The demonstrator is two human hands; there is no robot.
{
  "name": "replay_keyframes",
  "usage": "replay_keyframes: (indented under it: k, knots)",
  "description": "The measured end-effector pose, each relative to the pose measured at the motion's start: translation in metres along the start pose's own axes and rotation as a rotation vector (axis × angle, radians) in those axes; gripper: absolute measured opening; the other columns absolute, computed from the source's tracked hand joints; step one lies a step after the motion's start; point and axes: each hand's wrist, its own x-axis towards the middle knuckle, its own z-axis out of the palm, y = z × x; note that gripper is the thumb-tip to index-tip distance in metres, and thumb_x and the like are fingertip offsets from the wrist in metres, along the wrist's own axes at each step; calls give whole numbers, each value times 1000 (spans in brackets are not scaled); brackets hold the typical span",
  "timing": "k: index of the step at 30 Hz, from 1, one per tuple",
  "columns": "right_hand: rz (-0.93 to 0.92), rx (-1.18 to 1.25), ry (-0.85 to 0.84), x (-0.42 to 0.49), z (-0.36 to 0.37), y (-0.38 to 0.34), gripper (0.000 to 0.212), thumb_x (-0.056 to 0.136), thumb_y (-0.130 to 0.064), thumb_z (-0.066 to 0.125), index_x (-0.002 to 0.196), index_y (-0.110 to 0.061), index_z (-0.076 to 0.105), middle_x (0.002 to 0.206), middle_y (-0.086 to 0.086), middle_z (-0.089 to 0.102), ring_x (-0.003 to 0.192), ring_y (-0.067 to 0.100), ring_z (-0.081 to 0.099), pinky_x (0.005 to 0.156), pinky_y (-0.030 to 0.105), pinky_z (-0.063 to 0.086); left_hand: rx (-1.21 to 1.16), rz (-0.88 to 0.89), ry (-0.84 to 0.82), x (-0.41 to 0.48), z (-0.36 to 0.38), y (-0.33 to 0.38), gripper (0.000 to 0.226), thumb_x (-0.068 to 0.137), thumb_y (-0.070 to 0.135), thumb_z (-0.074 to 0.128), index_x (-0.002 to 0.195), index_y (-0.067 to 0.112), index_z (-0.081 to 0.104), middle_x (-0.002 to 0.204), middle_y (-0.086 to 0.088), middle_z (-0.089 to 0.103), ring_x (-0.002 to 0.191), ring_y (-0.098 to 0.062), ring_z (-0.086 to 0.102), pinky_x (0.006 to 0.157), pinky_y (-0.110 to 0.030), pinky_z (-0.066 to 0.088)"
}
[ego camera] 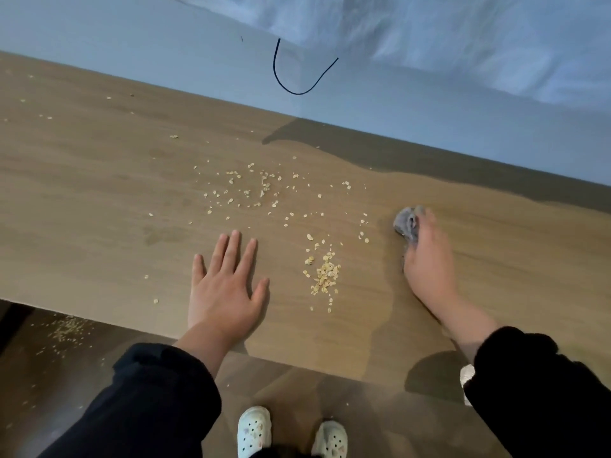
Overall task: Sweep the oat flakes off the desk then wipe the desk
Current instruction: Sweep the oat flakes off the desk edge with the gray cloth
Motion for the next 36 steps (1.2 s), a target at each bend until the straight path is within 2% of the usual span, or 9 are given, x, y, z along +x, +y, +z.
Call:
replay_keyframes:
  k: [4, 9, 12, 16, 20, 25, 28, 31, 36]
  knots:
    - [193, 23, 84, 50, 8, -19, 62, 88, 0, 47, 147, -3, 30, 156, 16, 29, 143, 33, 28, 118, 47, 25, 11, -16, 17, 0, 1, -1, 73, 87, 61, 10, 154, 32, 5, 160, 6, -5, 147, -12, -10, 119, -47, -1]
    - [-225, 27, -112, 19, 29, -71, 68, 93, -1, 48, 154, -12, 20, 162, 4, 12, 150, 19, 10, 122, 37, 13, -27, -28, 40, 1, 3, -2, 73, 86, 62, 13, 153, 34, 9, 159, 11, -4, 147, -8, -8, 119, -45, 1]
    - [-283, 90, -188, 9, 17, -50, 67, 95, 0, 44, 155, -14, 19, 162, -2, 10, 149, 14, 8, 122, 34, 11, -18, -31, 41, 0, 3, -3, 73, 86, 62, 13, 153, 35, 9, 159, 11, -3, 146, -7, -9, 119, -44, 1]
    - [23, 261, -7, 62, 8, 3, 59, 91, -4, 50, 143, -26, 31, 143, 3, 47, 122, 30, 54, 94, 48, 51, -50, -30, 52, 0, 2, -2, 70, 88, 60, 17, 153, 34, 15, 160, 9, 4, 148, -9, -4, 119, -47, 7]
    - [230, 207, 133, 136, 15, -12, 50, 89, -7, 54, 137, -12, 39, 131, 12, 55, 116, 33, 56, 93, 42, 50, -43, -36, 49, 0, 2, -2, 69, 89, 60, 15, 153, 35, 12, 160, 10, 2, 148, -8, -6, 120, -45, 6]
    - [-192, 208, -89, 122, 43, -71, 50, 91, -5, 51, 139, -17, 42, 145, 4, 46, 125, 25, 52, 101, 46, 48, -37, -34, 58, 0, 3, -2, 68, 89, 58, 20, 153, 34, 17, 160, 9, 7, 148, -8, -2, 119, -44, 6]
    - [-379, 232, -264, 84, 30, -58, 57, 92, -1, 50, 145, -19, 38, 157, -3, 29, 142, 16, 31, 117, 37, 29, -35, -36, 63, 0, 4, -3, 68, 89, 57, 21, 153, 35, 18, 161, 9, 8, 148, -8, -2, 118, -43, 4]
    - [-338, 223, -106, 82, 10, -27, 52, 92, 2, 51, 141, -14, 46, 152, -6, 33, 139, 12, 29, 113, 28, 21, -47, -32, 74, -1, 4, -2, 67, 89, 56, 24, 152, 33, 22, 160, 7, 13, 148, -9, 3, 118, -45, 8]
    - [-37, 144, 95, 150, 22, -31, 47, 89, -3, 50, 135, -7, 51, 142, 12, 45, 127, 32, 46, 109, 38, 37, -46, -29, 80, 0, 4, -2, 67, 89, 55, 25, 152, 32, 25, 160, 7, 15, 148, -10, 6, 117, -45, 8]
